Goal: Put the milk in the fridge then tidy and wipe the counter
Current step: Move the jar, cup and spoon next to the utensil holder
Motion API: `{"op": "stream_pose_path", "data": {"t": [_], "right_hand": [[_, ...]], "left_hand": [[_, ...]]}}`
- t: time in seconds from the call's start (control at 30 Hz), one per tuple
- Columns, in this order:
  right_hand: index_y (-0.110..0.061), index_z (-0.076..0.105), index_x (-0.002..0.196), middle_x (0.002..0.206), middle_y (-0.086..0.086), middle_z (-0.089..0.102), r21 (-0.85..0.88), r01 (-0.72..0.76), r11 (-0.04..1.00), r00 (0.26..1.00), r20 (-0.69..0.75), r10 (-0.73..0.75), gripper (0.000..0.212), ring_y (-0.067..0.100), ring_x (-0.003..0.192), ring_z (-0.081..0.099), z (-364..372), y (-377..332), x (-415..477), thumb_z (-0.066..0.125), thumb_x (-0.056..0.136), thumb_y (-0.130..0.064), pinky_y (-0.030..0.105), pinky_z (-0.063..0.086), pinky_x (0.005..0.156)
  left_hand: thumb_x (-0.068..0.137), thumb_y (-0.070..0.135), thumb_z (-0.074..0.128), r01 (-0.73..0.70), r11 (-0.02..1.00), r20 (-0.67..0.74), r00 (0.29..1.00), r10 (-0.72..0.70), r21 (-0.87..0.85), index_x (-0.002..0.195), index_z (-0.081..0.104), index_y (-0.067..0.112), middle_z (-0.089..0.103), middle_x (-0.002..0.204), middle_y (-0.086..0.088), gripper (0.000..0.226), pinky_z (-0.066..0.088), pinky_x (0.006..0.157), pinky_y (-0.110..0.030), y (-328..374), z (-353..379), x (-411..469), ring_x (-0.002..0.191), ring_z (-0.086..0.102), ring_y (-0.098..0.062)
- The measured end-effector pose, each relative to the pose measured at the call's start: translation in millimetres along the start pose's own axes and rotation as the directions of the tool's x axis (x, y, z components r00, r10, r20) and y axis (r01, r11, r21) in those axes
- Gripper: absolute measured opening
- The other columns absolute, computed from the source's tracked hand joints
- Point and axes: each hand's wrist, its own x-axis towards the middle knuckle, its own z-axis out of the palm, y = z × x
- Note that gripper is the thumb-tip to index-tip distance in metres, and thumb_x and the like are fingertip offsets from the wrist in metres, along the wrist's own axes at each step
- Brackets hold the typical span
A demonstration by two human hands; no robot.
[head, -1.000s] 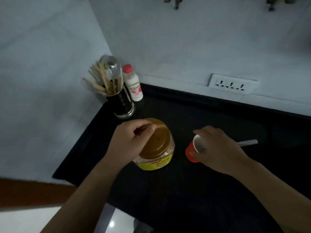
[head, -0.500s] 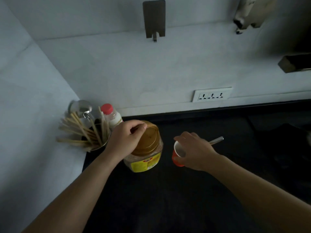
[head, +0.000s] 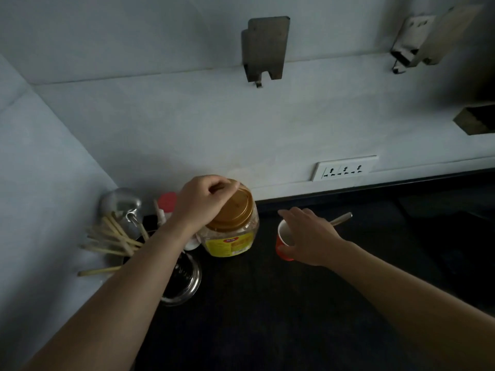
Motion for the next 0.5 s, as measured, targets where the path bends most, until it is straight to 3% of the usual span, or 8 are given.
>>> {"op": "stream_pose_path", "data": {"t": [0.07,0.17,0.2,0.27,0.33,0.5], "right_hand": [[-0.023,0.02,0.14,0.133,0.0,0.043,-0.001,-0.012,1.0,1.0,-0.015,0.012,0.086,0.022,0.119,0.043,0.7,0.2,8.7,0.067,0.072,-0.049,0.042,0.043,0.09],[-0.019,0.029,0.133,0.129,0.001,0.044,0.015,-0.014,1.0,0.999,-0.047,0.015,0.077,0.021,0.114,0.046,4.8,0.1,22.1,0.068,0.072,-0.047,0.041,0.044,0.088],[-0.018,0.033,0.128,0.127,0.001,0.045,0.018,-0.009,1.0,0.999,-0.05,0.01,0.072,0.021,0.111,0.047,6.1,0.5,26.4,0.068,0.072,-0.047,0.04,0.045,0.087],[-0.017,0.037,0.124,0.124,0.001,0.046,0.018,0.006,1.0,0.999,-0.042,-0.005,0.066,0.02,0.108,0.047,7.2,1.3,35.8,0.067,0.073,-0.046,0.04,0.046,0.086],[-0.016,0.037,0.123,0.124,0.002,0.045,0.009,0.016,1.0,1.0,-0.024,-0.016,0.064,0.021,0.11,0.047,7.6,2.4,45.3,0.067,0.074,-0.045,0.041,0.046,0.086],[-0.015,0.038,0.124,0.125,0.003,0.045,-0.033,0.045,0.998,0.999,0.019,-0.045,0.063,0.022,0.111,0.047,10.7,3.2,67.4,0.066,0.075,-0.042,0.043,0.046,0.088]], "left_hand": [[0.074,0.056,0.065,-0.011,1.0,-0.032,0.999,0.012,0.012,0.077,0.064,0.037,0.062,0.078,0.024,0.019,0.041,0.062,-0.014,-6.2,2.7,3.7,0.078,0.057,0.006],[0.069,0.052,0.071,-0.042,0.999,-0.129,0.991,0.041,-0.012,0.082,0.062,0.034,0.064,0.079,0.02,0.024,0.041,0.062,-0.006,-16.8,10.7,2.9,0.075,0.06,0.008],[0.068,0.049,0.074,-0.057,0.998,-0.161,0.986,0.053,-0.023,0.086,0.062,0.032,0.065,0.082,0.016,0.028,0.046,0.066,-0.009,-19.8,16.0,0.9,0.077,0.062,0.005],[0.066,0.04,0.079,-0.102,0.995,-0.223,0.97,0.096,-0.012,0.091,0.062,0.022,0.065,0.089,0.005,0.035,0.055,0.076,-0.029,-25.5,25.4,-3.2,0.084,0.064,-0.011],[0.065,0.04,0.08,-0.161,0.984,-0.267,0.948,0.175,0.072,0.093,0.06,0.014,0.063,0.091,-0.002,0.043,0.054,0.076,-0.042,-29.6,29.3,-5.7,0.086,0.062,-0.02],[0.066,0.053,0.07,-0.236,0.954,-0.307,0.908,0.285,0.186,0.097,0.054,0.016,0.057,0.091,-0.002,0.051,0.052,0.068,-0.039,-37.7,30.2,-5.1,0.085,0.056,-0.018]]}}
